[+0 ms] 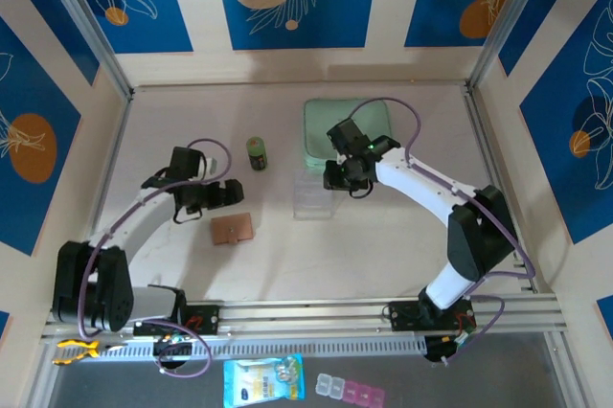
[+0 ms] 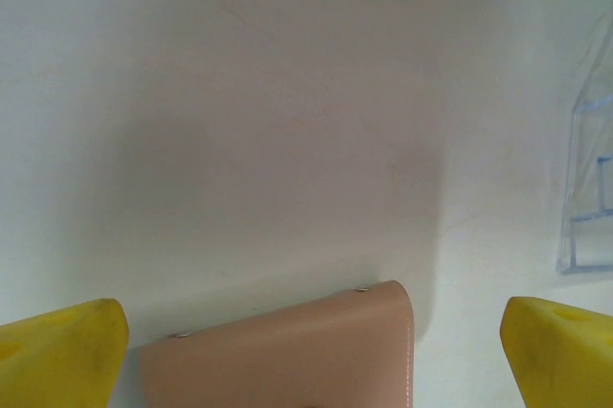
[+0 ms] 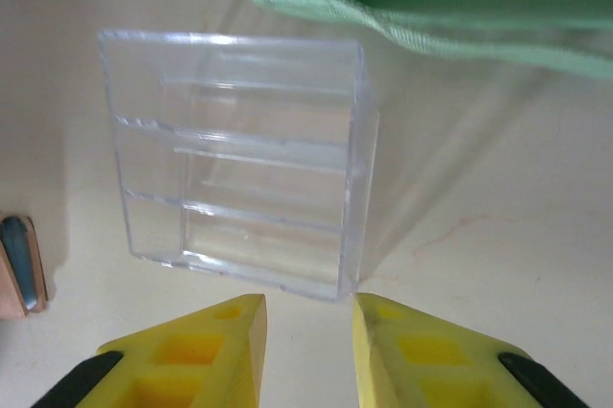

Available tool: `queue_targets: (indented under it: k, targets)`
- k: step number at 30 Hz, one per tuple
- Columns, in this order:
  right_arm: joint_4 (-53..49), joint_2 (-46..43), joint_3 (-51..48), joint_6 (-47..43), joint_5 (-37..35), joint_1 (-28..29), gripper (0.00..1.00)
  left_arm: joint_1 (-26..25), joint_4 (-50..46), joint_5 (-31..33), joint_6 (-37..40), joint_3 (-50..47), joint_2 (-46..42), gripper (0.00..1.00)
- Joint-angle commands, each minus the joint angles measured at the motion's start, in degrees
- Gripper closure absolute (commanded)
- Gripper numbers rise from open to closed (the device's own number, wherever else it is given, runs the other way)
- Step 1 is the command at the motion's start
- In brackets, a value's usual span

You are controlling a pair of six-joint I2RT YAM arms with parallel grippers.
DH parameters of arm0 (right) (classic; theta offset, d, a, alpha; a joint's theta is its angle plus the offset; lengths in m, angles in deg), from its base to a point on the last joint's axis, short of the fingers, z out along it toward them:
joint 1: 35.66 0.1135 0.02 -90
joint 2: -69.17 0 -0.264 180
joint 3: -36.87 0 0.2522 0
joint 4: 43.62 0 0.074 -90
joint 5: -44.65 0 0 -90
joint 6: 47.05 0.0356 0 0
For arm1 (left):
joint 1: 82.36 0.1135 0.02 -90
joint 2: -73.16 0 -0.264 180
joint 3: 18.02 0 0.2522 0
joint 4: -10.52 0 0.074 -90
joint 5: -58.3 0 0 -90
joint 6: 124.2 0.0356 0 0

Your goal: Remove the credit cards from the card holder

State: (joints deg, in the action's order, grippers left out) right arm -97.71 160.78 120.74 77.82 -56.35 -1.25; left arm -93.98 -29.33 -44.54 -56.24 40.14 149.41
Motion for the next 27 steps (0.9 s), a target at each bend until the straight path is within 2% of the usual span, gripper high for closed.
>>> queue_targets:
  k: [1,12,20,27]
  targets:
    - [2.1,-3.3,-3.3,1.8,1.6,0.2,0.7,-2.4,2.4,-2.8,-0.4,-1.0,2.5,0.01]
    - [3.2,-5.1,-6.1,1.5,1.7,0.1,0.7,-5.8,1.2,-4.2,2.2,-1.6,7.3,0.01]
    - [4.2,-5.7,-7.4,2.0,1.8,-0.3,0.69,-11.3,-4.2,1.3,-1.2,-2.1,4.5,0.0]
    - [4.6,-5.5,-8.1,1.7,2.4,-0.6,0.68,-18.5,-8.8,5.1,-6.0,-3.5,2.1,0.0]
